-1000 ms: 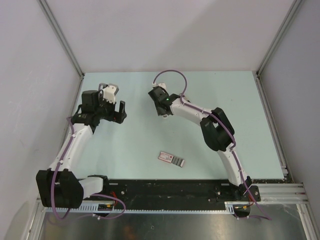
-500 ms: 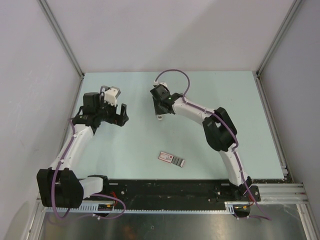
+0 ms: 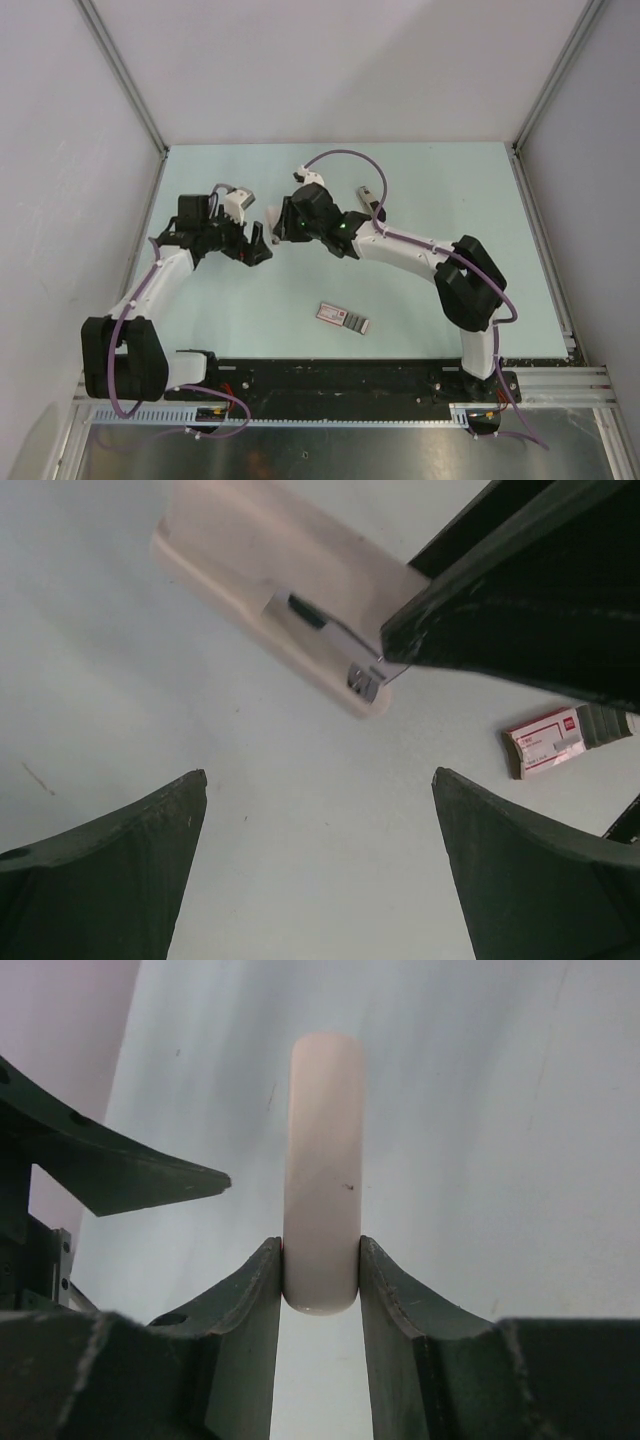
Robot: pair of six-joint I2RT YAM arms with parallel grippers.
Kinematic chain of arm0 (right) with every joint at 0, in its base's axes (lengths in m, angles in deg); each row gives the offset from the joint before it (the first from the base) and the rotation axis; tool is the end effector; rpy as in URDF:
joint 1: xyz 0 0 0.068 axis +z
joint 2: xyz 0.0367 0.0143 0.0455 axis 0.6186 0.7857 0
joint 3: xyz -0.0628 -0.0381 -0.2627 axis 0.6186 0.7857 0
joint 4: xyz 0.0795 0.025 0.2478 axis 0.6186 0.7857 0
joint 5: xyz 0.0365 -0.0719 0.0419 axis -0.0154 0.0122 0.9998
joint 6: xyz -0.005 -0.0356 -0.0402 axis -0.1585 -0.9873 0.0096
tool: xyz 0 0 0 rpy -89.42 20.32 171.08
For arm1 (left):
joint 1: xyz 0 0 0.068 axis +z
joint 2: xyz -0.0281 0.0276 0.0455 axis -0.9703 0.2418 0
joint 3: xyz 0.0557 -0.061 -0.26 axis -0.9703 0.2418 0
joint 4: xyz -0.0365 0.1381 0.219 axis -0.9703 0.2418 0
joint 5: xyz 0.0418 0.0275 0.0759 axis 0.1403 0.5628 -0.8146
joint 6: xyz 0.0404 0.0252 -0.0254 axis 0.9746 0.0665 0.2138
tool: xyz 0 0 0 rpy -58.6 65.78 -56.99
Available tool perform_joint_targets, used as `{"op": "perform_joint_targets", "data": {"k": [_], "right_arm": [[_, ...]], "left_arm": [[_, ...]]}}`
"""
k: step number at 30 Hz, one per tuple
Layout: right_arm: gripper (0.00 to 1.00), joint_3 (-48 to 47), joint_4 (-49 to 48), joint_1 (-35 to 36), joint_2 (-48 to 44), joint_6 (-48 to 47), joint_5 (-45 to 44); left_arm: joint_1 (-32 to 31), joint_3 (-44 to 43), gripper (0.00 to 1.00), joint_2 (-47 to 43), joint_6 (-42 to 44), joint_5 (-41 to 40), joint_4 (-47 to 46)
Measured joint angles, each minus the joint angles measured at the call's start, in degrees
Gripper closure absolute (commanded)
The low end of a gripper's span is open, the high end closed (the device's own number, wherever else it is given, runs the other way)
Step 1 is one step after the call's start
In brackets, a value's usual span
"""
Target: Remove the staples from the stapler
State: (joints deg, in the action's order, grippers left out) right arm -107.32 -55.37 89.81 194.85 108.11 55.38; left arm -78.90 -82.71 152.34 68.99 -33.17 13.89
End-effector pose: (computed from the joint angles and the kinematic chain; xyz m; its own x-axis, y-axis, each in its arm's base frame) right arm 0.2856 0.3549 0.2681 -0.6974 0.0944 -0.7104 -0.3839 0.7878 0.4816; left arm 0.2562 -0.0335 0.2472 -0.6128 0.2356 -0.7543 0.5982 0.7620 -0.2481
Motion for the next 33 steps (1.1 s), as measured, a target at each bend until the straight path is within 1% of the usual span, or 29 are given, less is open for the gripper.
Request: {"op": "perform_joint_targets", "data": {"k": [3, 18, 20, 25, 27, 29, 33], "right_arm": [[1.0, 1.1, -1.8, 0.9, 0.0, 1.9, 0.2], [1.0, 5.0, -7.6, 3.0, -0.8, 7.5, 0.9], [1.0, 5.2, -8.0, 3.1, -1.0, 7.8, 1.1], [1.0, 5.2, -8.8, 3.4, -1.1, 8.2, 1.3], [1.0, 5.5, -8.9, 3.4, -1.2, 8.5, 1.6], [1.0, 6.2, -8.8, 3.6, -1.6, 8.6, 2.4], [1.0, 8.0, -8.9, 4.0, -2.5, 8.3, 3.4]], "left_arm": [[-0.2, 0.0, 0.06, 0.2, 0.2, 1.0, -0.3], [-0.4, 1.9, 0.47, 2.6, 2.6, 3.1, -1.0], [-0.3, 1.9, 0.54, 2.8, 2.7, 3.6, -1.1], [-0.3, 1.9, 0.79, 3.0, 3.1, 5.0, -1.0], [-0.2, 1.9, 0.87, 3.0, 3.1, 4.5, -1.4], [0.1, 1.9, 0.91, 3.0, 3.3, 3.7, -1.9], [0.1, 2.2, 0.95, 2.9, 4.6, 3.1, -2.1]]}}
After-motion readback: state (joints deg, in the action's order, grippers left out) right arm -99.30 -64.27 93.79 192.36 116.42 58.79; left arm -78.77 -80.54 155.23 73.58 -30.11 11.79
